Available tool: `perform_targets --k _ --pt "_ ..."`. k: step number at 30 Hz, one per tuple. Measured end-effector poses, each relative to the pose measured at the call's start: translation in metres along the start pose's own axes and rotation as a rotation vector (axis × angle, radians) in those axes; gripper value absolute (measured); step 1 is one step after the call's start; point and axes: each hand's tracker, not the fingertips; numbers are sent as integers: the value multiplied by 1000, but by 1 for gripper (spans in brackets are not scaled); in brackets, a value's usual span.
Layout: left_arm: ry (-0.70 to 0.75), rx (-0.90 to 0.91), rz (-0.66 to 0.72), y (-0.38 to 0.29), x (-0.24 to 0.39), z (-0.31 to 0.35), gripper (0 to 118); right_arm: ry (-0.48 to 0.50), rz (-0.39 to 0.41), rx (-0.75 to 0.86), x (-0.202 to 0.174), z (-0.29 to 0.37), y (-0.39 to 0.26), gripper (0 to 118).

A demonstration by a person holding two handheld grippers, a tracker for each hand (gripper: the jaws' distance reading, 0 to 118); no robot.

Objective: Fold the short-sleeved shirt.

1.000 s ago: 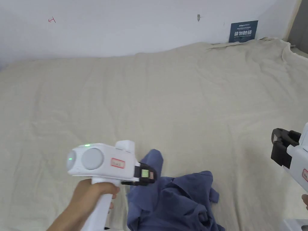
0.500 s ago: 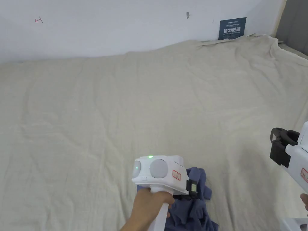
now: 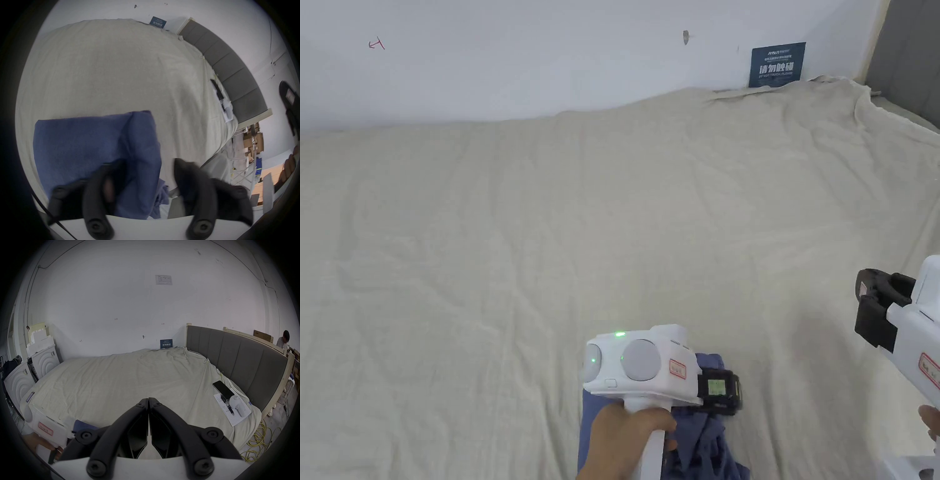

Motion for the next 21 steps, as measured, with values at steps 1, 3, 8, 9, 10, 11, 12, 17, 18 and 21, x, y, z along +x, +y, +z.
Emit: perform_targets --k 1,3,8,9,10,11,12,17,18,21 --pt "-14 31 1 1 0 8 117 0 3 0 0 0 1 0" --pt "-47 123 9 3 -2 27 118 -1 5 2 0 1 2 0" --pt "-53 310 14 5 -24 68 118 -6 7 9 0 3 4 0" --pt "-29 338 -1 4 -29 74 118 -6 5 11 0 3 4 0" --pt "7 360 -19 3 -35 77 118 -6 5 11 -1 4 4 0" --pt "36 379 -28 2 -39 79 118 -6 7 11 -1 4 4 0" --pt "73 401 -40 0 -45 81 118 -7 8 12 -1 5 4 0" --pt "172 557 -105 -22 -66 81 104 -3 13 13 -2 6 5 0" --pt "169 566 -106 -27 -69 80 76 -3 13 14 -3 6 5 0" --pt "196 581 -133 -41 -72 71 4 -1 14 14 -2 6 5 0"
